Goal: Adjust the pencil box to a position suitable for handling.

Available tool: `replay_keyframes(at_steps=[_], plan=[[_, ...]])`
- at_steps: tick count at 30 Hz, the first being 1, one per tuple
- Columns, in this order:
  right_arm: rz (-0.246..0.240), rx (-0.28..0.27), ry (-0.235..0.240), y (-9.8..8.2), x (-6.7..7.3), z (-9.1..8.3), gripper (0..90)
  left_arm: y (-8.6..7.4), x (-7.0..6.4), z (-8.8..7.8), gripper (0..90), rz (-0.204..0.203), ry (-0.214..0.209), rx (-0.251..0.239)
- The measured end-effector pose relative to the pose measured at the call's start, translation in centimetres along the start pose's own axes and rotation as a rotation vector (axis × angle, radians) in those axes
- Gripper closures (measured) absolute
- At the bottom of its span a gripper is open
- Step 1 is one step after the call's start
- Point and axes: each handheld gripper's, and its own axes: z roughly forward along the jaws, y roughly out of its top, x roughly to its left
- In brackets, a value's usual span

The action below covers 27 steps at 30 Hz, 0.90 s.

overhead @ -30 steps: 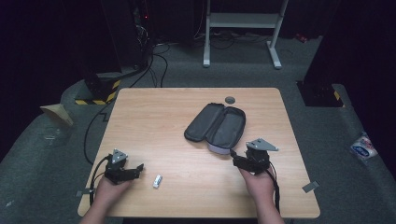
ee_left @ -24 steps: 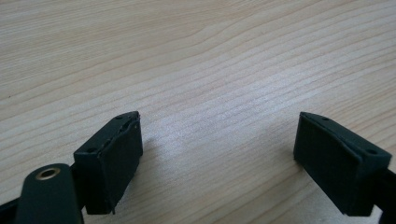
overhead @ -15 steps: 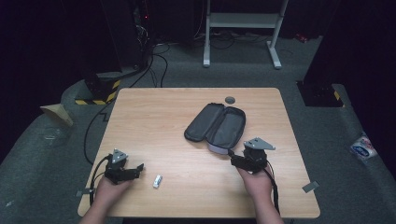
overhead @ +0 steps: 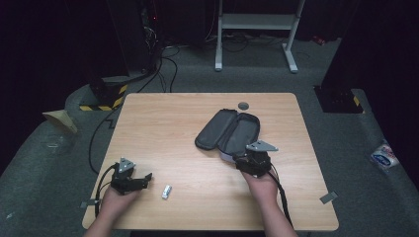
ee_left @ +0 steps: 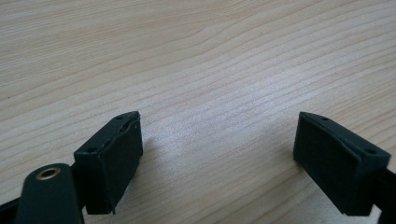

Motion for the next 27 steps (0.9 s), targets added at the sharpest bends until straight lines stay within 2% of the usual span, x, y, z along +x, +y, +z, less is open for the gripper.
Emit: replay_keyframes(at_steps=[2,6,8,17,23,27], plan=[[-0.008,0.000,0.003,0.0,0.0,0.2,41.9,0.0,0.0,0.0,16.0,0.001,-0.001,0.000],[-0.013,0.034,0.007,-0.2,0.3,1.3,45.1,0.0,0.0,0.0,16.0,0.001,-0.001,0.000],[-0.016,0.049,0.006,-0.3,0.3,1.6,49.1,0.0,0.0,0.0,16.1,0.001,-0.001,0.000],[-0.026,0.064,0.029,-0.9,0.7,1.7,62.3,0.0,0.0,0.0,16.2,0.001,-0.002,0.000],[-0.035,0.049,0.063,-1.6,2.1,1.6,66.5,0.0,0.0,0.0,16.3,0.000,-0.004,-0.001],[-0.047,0.036,0.089,-1.9,3.8,1.4,66.3,0.0,0.0,0.0,16.4,0.005,-0.006,-0.003]])
